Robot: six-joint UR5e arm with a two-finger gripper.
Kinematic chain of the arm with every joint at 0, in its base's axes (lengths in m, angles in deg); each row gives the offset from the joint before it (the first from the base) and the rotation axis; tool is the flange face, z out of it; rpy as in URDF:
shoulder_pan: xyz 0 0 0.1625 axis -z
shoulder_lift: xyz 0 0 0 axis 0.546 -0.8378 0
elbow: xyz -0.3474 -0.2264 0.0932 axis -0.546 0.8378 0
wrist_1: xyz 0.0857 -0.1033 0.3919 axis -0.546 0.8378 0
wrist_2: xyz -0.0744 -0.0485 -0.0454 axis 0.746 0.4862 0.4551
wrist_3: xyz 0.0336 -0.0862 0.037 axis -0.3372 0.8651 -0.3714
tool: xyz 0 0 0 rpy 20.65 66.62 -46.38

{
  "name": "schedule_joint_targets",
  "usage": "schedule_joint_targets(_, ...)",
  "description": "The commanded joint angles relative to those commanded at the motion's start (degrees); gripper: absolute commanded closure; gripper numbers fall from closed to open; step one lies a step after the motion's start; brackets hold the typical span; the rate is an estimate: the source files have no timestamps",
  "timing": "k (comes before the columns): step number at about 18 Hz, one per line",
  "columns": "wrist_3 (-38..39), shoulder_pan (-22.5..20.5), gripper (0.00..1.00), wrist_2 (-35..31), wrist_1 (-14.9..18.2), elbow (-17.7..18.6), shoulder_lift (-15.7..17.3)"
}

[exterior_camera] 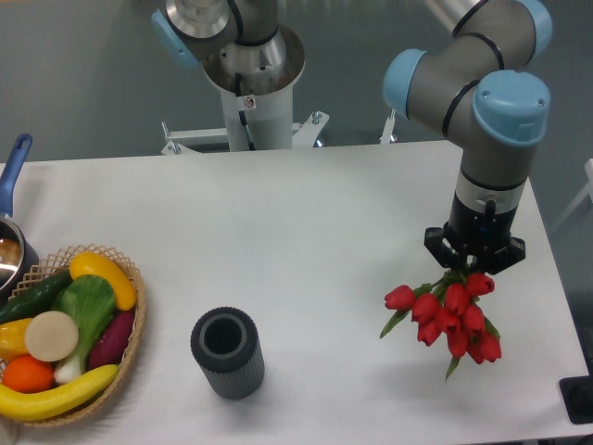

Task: Place the flowers on the table
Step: 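Move the held red tulips down and toward the grey cup, then lower the red tulips onto the table and open the gripper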

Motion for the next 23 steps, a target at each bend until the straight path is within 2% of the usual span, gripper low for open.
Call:
schedule_joint_targets(14,0.44,1.05,0.99,-1.67,-0.17,5.36,-0.35)
schedule_joint_targets(20,0.26,2.28,0.95,-1.58,-0.26,6.24,-1.40)
schedule_joint_targets(23,0.44,2.72,0.86,-1.67,-0.53,6.16,-2.81)
